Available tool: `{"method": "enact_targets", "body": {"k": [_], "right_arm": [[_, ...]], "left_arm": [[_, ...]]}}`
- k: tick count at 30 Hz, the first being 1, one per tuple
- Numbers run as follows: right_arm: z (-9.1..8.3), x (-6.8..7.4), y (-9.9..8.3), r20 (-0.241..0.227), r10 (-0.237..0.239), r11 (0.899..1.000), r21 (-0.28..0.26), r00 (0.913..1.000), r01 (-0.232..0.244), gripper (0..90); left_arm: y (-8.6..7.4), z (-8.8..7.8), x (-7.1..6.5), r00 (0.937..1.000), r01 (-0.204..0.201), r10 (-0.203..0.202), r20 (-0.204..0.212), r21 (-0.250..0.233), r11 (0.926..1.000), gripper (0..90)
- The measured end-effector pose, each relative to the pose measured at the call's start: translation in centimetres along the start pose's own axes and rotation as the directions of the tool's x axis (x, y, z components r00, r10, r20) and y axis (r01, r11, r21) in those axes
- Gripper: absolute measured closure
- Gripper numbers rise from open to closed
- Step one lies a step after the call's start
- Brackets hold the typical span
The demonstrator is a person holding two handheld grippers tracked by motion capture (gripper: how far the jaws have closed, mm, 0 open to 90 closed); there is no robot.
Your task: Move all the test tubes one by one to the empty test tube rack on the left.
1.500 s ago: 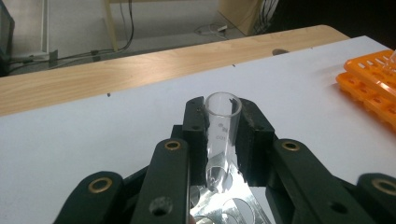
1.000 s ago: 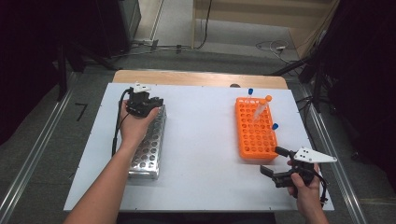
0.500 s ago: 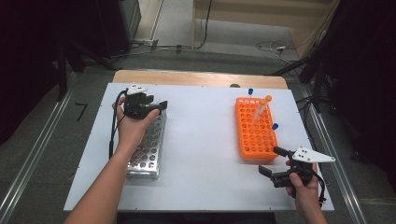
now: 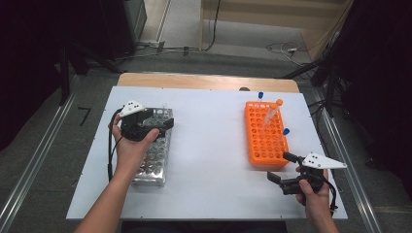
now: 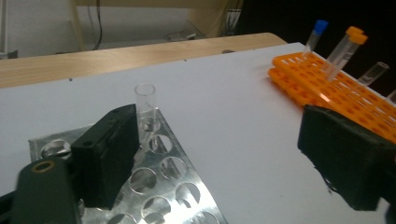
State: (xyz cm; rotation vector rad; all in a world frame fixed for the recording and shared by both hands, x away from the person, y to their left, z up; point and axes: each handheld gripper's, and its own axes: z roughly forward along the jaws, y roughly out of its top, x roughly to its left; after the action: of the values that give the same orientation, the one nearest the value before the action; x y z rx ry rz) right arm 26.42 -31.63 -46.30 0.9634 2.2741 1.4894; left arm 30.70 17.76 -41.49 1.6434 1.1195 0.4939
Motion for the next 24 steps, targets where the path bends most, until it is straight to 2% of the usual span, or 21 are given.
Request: {"method": "enact_targets", "body": {"k": [4, 9, 12, 14, 20, 23, 24], "right_arm": [[0.1, 0.1, 0.1, 0.003, 0.003, 1.000, 0.000, 1.0000, -0.003, 0.0], [0.3, 0.2, 0.2, 0.000, 0.011, 1.000, -0.004, 0.9999, -0.011, 0.0], [0.4, 0.4, 0.4, 0.004, 0.009, 1.000, -0.003, 0.9999, -0.009, 0.0], [0.5, 0.4, 0.5, 0.007, 0.011, 1.000, -0.006, 0.9999, -0.011, 0.0], [0.4, 0.5, 1.0, 0.005, 0.025, 1.000, -0.013, 0.9997, -0.025, 0.0], [0.5, 0.5, 1.3, 0.015, 0.033, 0.999, -0.019, 0.9993, -0.033, 0.0], [0.7, 0.6, 1.5, 0.032, 0.031, 0.999, -0.018, 0.9990, -0.031, 0.0]], "left_arm": [[-0.5, -1.3, -0.9, 0.9993, -0.011, 0.012, 0.035, -0.023, 0.9997, 3.1], [-1.3, -2.6, -2.3, 0.9954, -0.040, 0.044, 0.085, -0.047, 0.9981, 0.0], [-2.0, -3.3, -3.0, 0.9937, -0.058, 0.063, 0.092, -0.054, 0.9968, 0.0], [-2.5, -3.8, -3.3, 0.9927, -0.053, 0.059, 0.105, -0.060, 0.9968, 0.0], [-4.2, -4.7, -4.4, 0.9908, -0.077, 0.083, 0.106, -0.066, 0.9949, 0.0], [-5.2, -5.1, -4.8, 0.9897, -0.078, 0.087, 0.114, -0.079, 0.9938, 0.0], [-5.4, -5.2, -4.9, 0.9887, -0.076, 0.086, 0.123, -0.083, 0.9936, 0.0]]}}
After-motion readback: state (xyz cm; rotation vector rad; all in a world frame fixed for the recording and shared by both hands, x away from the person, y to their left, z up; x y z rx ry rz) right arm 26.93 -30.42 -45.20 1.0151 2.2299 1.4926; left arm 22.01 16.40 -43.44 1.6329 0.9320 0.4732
